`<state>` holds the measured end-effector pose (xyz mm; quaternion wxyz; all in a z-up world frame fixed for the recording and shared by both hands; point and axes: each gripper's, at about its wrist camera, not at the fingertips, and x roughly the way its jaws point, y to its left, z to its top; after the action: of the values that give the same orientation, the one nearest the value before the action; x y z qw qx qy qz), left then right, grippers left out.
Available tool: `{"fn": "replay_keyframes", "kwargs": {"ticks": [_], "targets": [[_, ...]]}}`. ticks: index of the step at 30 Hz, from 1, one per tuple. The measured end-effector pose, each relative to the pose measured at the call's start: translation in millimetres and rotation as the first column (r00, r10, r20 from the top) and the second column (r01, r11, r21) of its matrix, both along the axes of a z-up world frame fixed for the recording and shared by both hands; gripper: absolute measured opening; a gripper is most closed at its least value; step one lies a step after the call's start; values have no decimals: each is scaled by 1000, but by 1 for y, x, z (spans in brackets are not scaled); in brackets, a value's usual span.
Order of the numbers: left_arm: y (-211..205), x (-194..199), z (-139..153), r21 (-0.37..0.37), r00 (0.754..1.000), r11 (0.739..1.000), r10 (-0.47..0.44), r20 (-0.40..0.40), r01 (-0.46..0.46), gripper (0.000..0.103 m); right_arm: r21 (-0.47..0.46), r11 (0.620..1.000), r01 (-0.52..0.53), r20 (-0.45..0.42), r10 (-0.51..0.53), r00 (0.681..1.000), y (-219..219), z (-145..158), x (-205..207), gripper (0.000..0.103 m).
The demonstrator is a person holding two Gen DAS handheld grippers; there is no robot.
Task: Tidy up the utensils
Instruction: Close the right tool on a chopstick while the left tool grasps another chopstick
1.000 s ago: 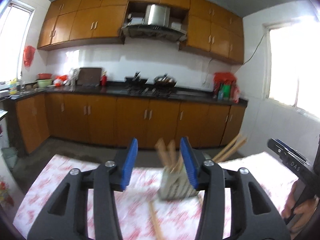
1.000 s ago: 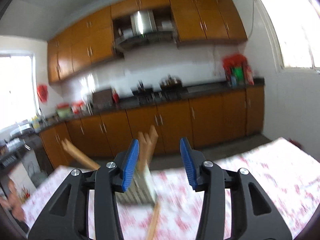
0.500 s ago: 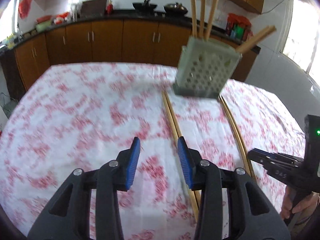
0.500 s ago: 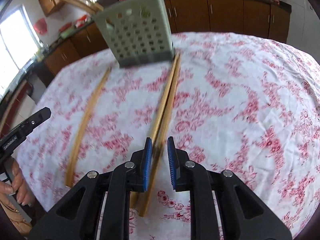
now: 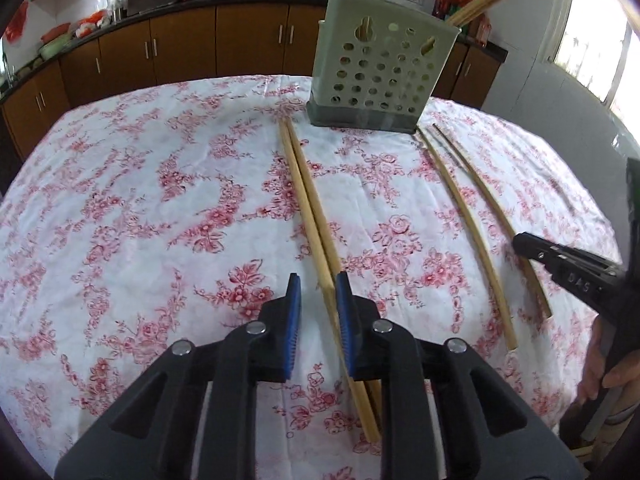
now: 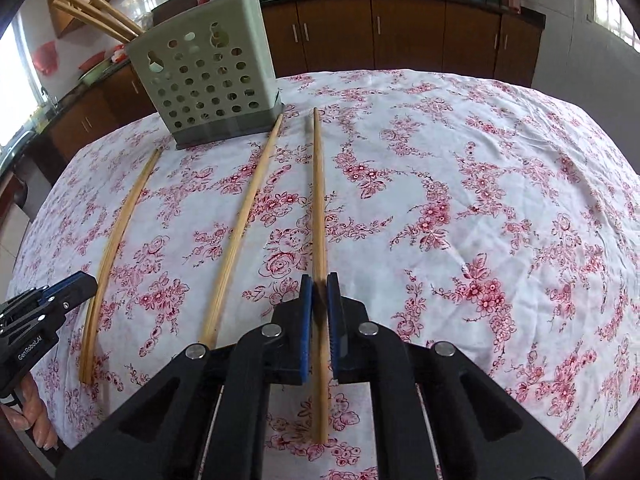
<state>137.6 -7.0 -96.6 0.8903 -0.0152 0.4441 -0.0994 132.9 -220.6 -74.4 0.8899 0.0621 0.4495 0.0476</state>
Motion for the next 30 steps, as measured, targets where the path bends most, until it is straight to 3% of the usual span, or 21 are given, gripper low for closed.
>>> {"fn": "replay_keyframes", "kwargs": {"ticks": [6,8,16,19,25,30], "targets": [[-11,4,-2,90,1000,996,6,14,-7,20,-43,998,-54,19,54,998,14,-2,-6,10],[-8,9,-2,106,1000,994,22,18,-23,15,-57,997,-60,24,61,998,16,-2,-3,9],[55,45,-1,95,982,977,189,7,-189,13,-54,996,73,31,-71,997,-23,-4,23,8],[67,48,-1,96,977,972,213,24,-214,13,-51,995,82,42,-80,996,-27,-5,24,8],[65,46,1,82,981,977,194,24,-196,13,-61,995,77,53,-74,996,-27,-6,23,9],[49,45,0,74,995,992,100,17,-101,13,-51,996,76,52,-74,996,-27,-6,24,9]]}}
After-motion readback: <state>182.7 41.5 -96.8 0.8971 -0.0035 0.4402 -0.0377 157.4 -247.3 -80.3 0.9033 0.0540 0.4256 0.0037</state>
